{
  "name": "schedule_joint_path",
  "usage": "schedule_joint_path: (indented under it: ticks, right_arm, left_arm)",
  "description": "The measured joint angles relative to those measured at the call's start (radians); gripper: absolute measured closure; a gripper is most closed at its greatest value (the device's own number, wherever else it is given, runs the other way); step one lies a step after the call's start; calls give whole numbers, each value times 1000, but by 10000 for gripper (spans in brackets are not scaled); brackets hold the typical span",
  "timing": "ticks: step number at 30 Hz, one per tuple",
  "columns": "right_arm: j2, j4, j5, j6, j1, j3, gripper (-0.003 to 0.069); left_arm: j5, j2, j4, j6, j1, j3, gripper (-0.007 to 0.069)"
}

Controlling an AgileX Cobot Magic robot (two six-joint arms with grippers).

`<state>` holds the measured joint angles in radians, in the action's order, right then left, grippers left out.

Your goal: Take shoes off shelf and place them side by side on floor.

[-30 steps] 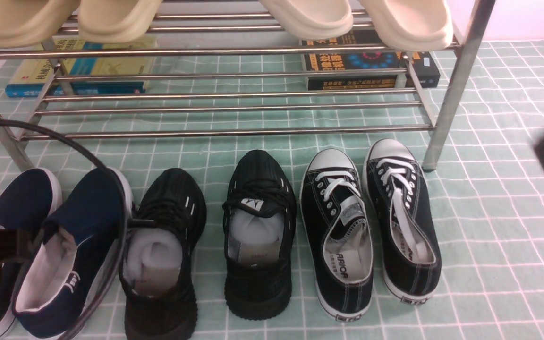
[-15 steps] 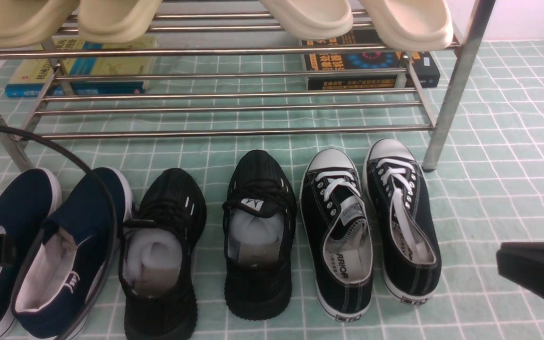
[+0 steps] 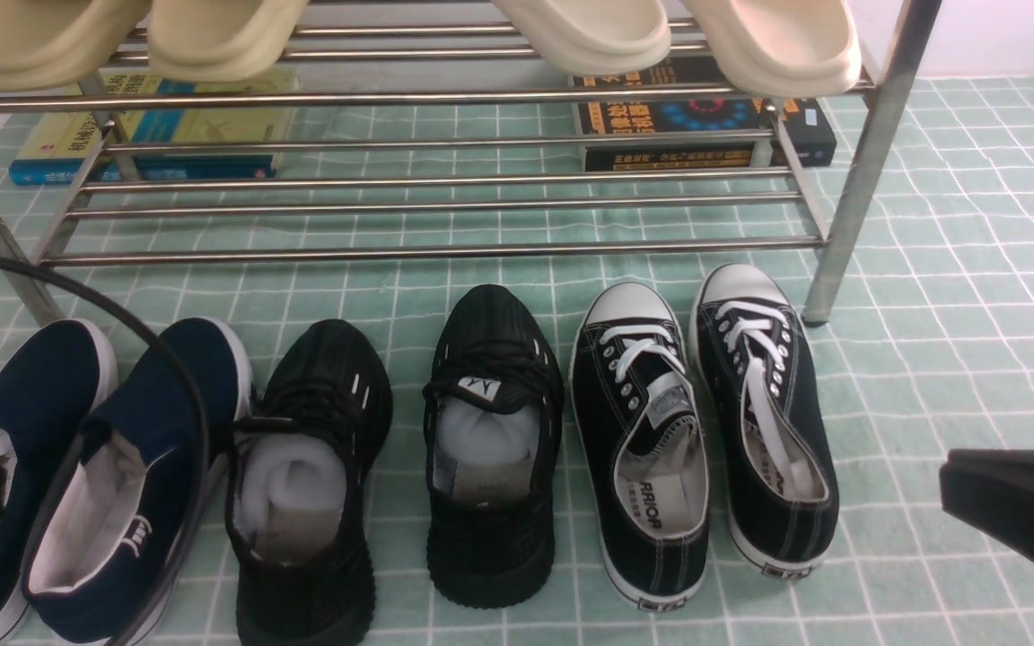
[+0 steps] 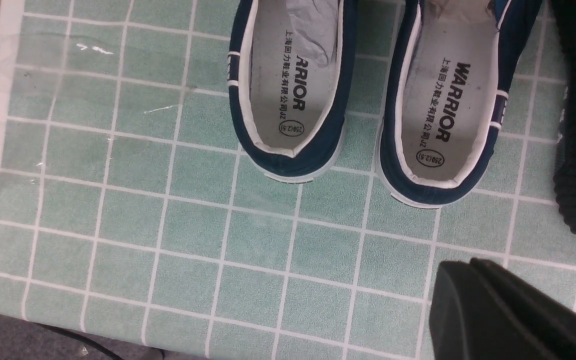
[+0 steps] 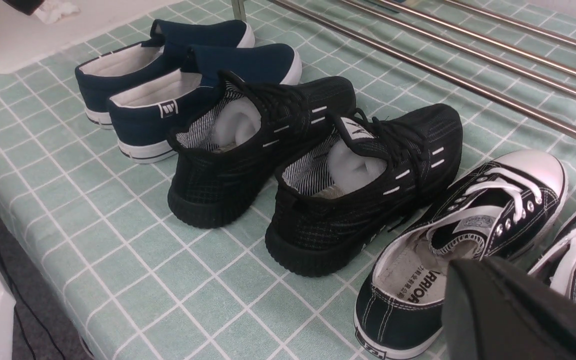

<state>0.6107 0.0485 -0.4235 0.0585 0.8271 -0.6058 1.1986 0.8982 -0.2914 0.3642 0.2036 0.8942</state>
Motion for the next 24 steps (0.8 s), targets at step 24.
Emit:
schedule_joint_path:
  ticks: [24]
  right_arm:
    - [-460,-34,69,-1,-632,519,646]
  left_arm:
    - [1,0,-23,0,0,0,610]
